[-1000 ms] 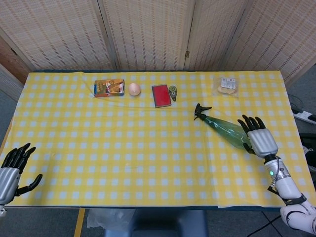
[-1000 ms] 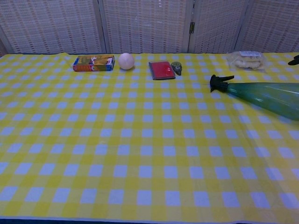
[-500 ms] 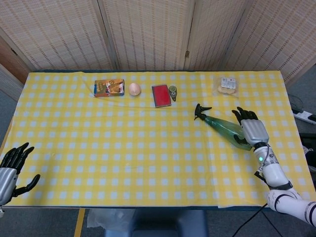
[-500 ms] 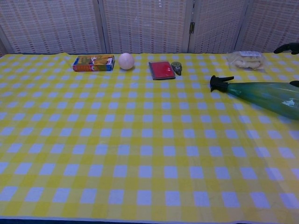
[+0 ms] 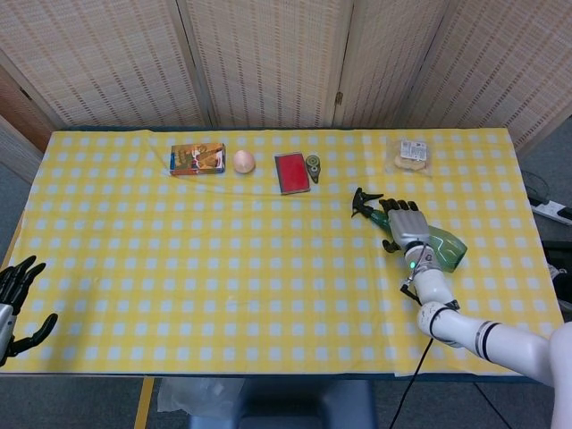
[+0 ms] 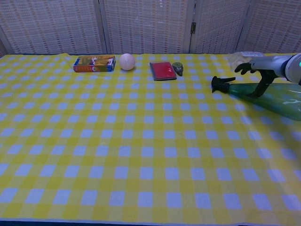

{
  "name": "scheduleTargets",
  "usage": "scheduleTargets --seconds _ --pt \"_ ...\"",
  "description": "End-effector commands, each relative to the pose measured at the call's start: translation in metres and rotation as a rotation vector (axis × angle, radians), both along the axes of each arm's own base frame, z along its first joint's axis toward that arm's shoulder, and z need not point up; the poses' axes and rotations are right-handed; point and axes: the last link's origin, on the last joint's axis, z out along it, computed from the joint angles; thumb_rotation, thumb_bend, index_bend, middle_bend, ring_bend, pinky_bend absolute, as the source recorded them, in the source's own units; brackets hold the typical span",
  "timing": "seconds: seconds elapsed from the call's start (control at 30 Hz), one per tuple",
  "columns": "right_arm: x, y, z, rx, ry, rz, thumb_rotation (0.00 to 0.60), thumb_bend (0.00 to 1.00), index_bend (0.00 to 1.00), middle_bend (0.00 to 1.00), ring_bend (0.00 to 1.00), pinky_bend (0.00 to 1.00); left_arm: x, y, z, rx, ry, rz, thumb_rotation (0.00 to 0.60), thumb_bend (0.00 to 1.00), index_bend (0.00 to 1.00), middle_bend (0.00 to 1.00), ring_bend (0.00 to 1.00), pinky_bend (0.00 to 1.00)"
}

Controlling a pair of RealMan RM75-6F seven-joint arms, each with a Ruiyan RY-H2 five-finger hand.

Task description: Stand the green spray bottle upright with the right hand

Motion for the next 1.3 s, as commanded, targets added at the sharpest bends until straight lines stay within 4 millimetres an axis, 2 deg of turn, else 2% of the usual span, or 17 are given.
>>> scheduleTargets --seconds 0.03,0.1,0.63,0.73,0.77,0.93,1.0,1.2,1.3 --pt "-0.001 -0.002 -0.007 0.0 0.027 -0.001 0.6 0.41 0.0 0.18 0.11 0.0 0.0 0.0 0.001 0.001 -0.001 0.001 0.063 0.33 0.0 0.0 0.0 0.0" --pt "-0.003 -0.002 -0.008 -0.003 0.034 -0.007 0.6 0.41 0.0 0.2 0.13 0.0 -0.001 0.0 0.001 0.004 -0.003 0.001 0.064 0.33 0.0 0.0 0.0 0.0" --pt "-0.014 -0.005 -0.022 0.015 0.075 -0.043 0.6 0.41 0.0 0.19 0.14 0.0 -0.002 0.002 0.002 0.002 -0.009 0.004 0.061 0.33 0.0 0.0 0.0 0.0" --pt "-0.013 -0.006 -0.021 0.003 0.071 -0.039 0.6 0.41 0.01 0.22 0.17 0.01 -0.002 0.003 0.002 0.002 -0.008 0.003 0.06 0.33 0.0 0.0 0.0 0.0" --pt "-0.013 -0.006 -0.021 -0.001 0.069 -0.036 0.6 0.41 0.02 0.24 0.2 0.04 -0.001 0.003 0.002 0.002 -0.009 0.002 0.061 0.33 0.0 0.0 0.0 0.0" --pt "-0.012 -0.006 -0.016 -0.047 0.057 -0.021 0.6 0.41 0.17 0.43 0.4 0.38 -0.001 0.002 0.002 0.004 -0.009 0.002 0.063 0.33 0.0 0.0 0.0 0.0" --pt "-0.012 -0.006 -0.015 -0.062 0.05 -0.016 0.6 0.41 0.23 0.49 0.46 0.47 -0.001 0.002 0.002 0.003 -0.007 0.004 0.062 0.33 0.0 0.0 0.0 0.0" --pt "-0.008 -0.008 -0.008 -0.126 0.004 0.015 0.6 0.41 0.39 0.61 0.59 0.62 -0.002 0.004 0.002 0.003 -0.005 0.007 0.062 0.33 0.0 0.0 0.0 0.0" --pt "-0.005 -0.007 -0.004 -0.155 -0.032 0.041 0.6 0.41 0.42 0.64 0.61 0.64 -0.001 0.004 0.002 0.004 -0.005 0.005 0.063 0.33 0.0 0.0 0.0 0.0"
